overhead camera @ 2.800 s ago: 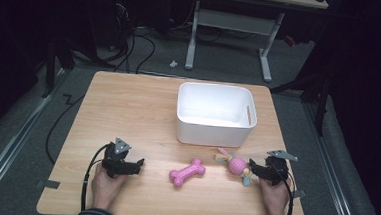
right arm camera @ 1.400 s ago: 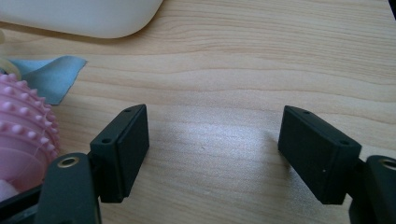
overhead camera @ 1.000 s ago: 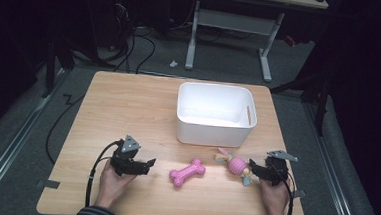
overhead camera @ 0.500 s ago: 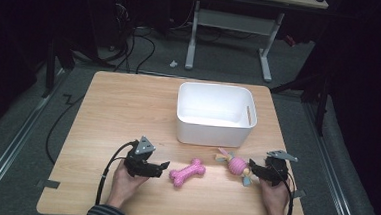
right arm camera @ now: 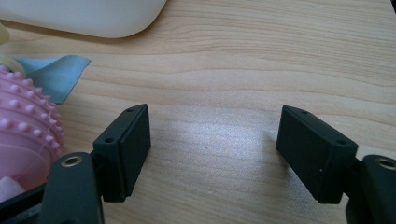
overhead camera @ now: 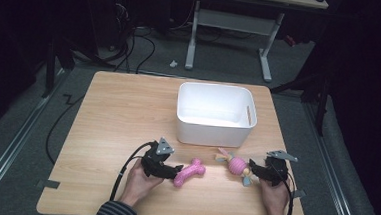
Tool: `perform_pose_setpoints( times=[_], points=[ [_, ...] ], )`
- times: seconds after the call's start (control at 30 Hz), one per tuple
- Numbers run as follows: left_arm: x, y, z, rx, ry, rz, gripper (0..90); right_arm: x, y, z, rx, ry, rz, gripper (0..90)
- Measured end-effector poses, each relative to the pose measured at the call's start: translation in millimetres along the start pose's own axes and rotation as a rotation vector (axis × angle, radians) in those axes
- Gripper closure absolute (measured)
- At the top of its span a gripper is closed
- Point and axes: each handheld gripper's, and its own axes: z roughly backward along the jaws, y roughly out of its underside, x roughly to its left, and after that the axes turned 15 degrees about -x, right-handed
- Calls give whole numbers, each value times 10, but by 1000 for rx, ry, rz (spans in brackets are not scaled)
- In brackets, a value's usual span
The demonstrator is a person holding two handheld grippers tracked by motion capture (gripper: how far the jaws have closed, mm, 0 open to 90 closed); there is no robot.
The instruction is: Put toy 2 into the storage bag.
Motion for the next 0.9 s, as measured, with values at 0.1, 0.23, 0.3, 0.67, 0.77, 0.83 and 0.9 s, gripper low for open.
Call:
perform_pose_setpoints(
  times=[0.1, 0.23, 0.3, 0.67, 0.77, 0.83, 0.9],
  points=[
    [-66, -6, -75, 38, 22, -19, 291, 2, 0, 1, 0, 1, -2, 264],
    [-104, -16, -117, 53, 33, -30, 320, 3, 0, 1, 0, 2, -2, 264],
    [-129, -36, -139, 57, 41, -38, 330, 4, 1, 1, 0, 2, -2, 265],
    [-178, -63, -165, 72, 60, -48, 366, 4, 1, 1, -1, 1, 0, 266],
    [-186, -70, -158, 65, 74, -34, 354, 6, 1, 2, 0, 2, -3, 266],
    [-202, -80, -163, 71, 81, -39, 352, 4, 1, 1, -1, 1, -1, 266],
    [-208, -83, -169, 75, 81, -44, 350, 5, 1, 1, -1, 1, -1, 266]
  ],
)
